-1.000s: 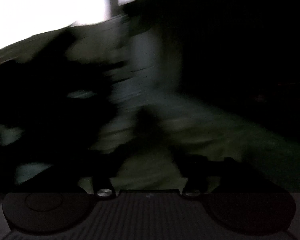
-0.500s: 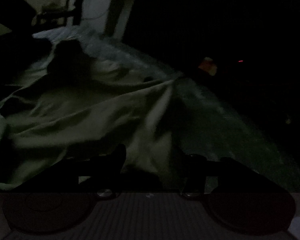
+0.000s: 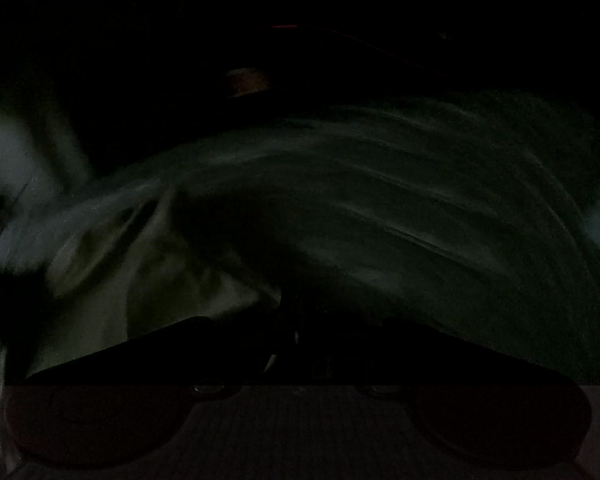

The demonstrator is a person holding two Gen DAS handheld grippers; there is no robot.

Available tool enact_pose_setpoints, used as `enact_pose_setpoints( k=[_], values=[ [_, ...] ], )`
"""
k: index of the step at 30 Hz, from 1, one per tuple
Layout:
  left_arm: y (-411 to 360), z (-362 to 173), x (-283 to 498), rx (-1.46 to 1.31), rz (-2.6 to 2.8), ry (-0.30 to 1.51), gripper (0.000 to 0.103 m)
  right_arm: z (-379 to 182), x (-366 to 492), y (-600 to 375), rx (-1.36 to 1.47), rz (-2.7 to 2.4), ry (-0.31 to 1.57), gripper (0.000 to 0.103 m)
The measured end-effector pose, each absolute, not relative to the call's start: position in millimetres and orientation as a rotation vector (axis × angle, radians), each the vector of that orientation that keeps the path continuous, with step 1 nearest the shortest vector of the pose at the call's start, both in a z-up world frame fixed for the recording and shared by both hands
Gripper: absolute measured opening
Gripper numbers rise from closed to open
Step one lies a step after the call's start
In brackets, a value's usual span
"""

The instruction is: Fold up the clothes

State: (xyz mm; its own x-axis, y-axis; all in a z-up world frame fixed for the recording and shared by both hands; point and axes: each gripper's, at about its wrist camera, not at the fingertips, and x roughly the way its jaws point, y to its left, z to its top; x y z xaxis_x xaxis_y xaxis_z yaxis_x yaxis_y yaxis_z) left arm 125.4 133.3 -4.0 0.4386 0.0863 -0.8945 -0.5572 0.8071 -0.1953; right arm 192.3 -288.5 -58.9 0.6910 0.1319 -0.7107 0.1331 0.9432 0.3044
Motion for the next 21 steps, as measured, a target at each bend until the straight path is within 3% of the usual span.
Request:
enact_pose_setpoints(
  k=[3,5,7,10,14,21],
  values=[
    [133,-5,126,-0.509,0.423,1.051,0.102,-59,183,-298,0.347,-0.099,0.772,0.015],
    [132,-5,126,-0.508,0.424,1.053,0.102,-51,184,-291,0.301,-0.075,0.736,0.045],
    [131,-6,127,-0.504,0.423,1.056,0.102,-41,188,-281,0.249,-0.024,0.7,0.06],
    [129,-7,127,-0.497,0.418,1.061,0.102,-29,198,-262,0.168,0.064,0.665,0.059],
    [126,-7,127,-0.489,0.412,1.065,0.102,-34,239,-225,0.049,0.243,0.754,0.059],
    [125,-8,126,-0.484,0.407,1.071,0.102,-52,275,-189,-0.136,0.325,0.816,0.049]
  ],
)
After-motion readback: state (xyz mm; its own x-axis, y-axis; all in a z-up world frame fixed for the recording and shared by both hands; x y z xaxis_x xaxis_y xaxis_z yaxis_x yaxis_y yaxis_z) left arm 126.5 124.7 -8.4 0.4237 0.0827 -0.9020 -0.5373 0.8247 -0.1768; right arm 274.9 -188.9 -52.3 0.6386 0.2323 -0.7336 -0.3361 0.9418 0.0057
